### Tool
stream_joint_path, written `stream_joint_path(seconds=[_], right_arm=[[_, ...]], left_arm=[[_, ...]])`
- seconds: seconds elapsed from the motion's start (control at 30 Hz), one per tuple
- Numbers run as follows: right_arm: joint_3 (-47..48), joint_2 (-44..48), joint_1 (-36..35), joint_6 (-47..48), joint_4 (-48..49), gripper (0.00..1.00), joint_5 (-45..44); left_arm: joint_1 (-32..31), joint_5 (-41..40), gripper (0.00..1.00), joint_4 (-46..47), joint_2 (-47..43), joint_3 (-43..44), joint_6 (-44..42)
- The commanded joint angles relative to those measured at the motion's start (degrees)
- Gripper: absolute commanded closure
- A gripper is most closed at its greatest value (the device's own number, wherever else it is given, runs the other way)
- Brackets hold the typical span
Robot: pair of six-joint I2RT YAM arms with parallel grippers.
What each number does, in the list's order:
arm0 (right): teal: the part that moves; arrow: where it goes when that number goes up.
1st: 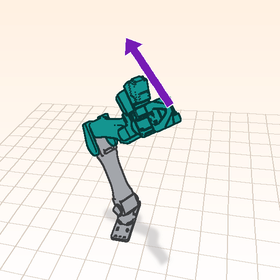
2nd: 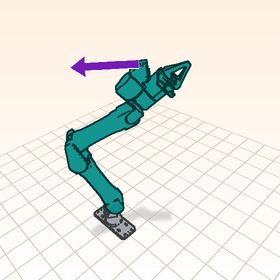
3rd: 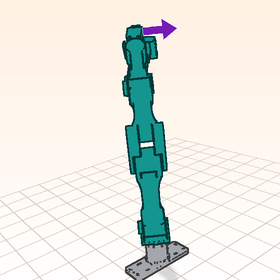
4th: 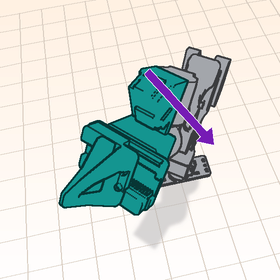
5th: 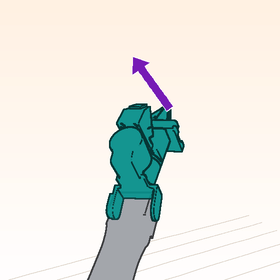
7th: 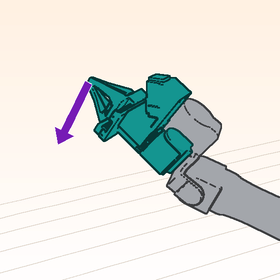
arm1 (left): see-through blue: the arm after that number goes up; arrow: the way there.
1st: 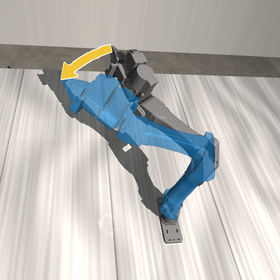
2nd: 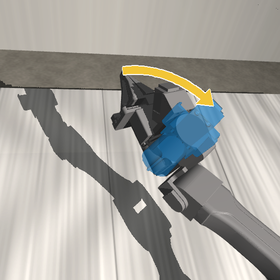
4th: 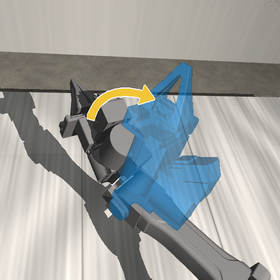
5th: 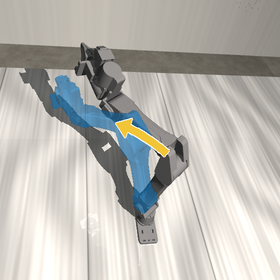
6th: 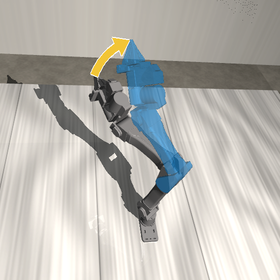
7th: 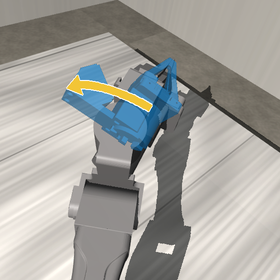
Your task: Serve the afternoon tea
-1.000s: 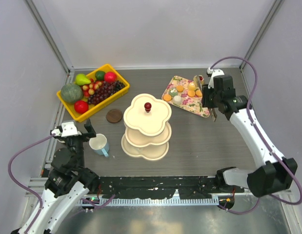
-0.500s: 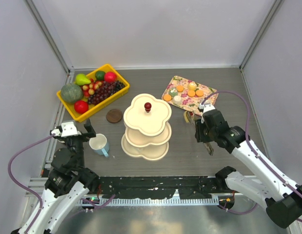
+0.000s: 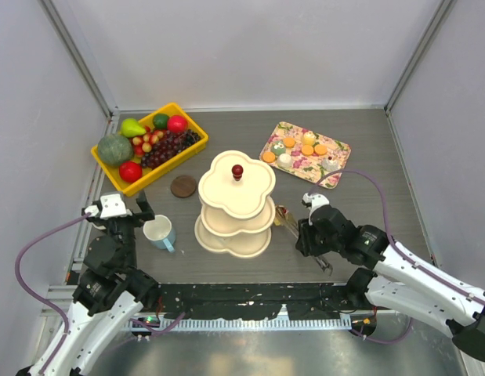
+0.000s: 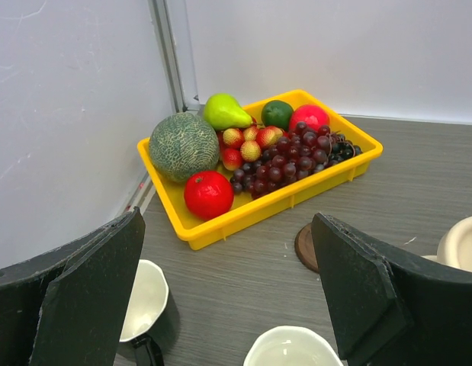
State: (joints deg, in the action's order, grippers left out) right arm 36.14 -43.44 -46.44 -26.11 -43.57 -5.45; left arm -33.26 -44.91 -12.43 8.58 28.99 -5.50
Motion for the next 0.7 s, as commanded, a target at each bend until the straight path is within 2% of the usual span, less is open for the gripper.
stream_joint_path(seconds=[0.0, 0.37, 0.67], right_arm=[[-2.2, 2.3, -4.2, -4.7, 6.7, 0.63, 0.7], [-5.6, 1.1, -15.1, -3.6, 14.9, 0.63, -1.8], [-4.2, -6.8, -22.9, -2.6, 16.9, 0.60, -7.9]], left_arm=[[0.3, -0.7, 0.01, 3.2, 0.8, 0.4, -0.7], [0.4, -0.6, 0.01, 3.4, 1.5, 0.3, -0.8], [0.4, -0.4, 0.01, 3.3, 1.8, 0.3, -0.8]])
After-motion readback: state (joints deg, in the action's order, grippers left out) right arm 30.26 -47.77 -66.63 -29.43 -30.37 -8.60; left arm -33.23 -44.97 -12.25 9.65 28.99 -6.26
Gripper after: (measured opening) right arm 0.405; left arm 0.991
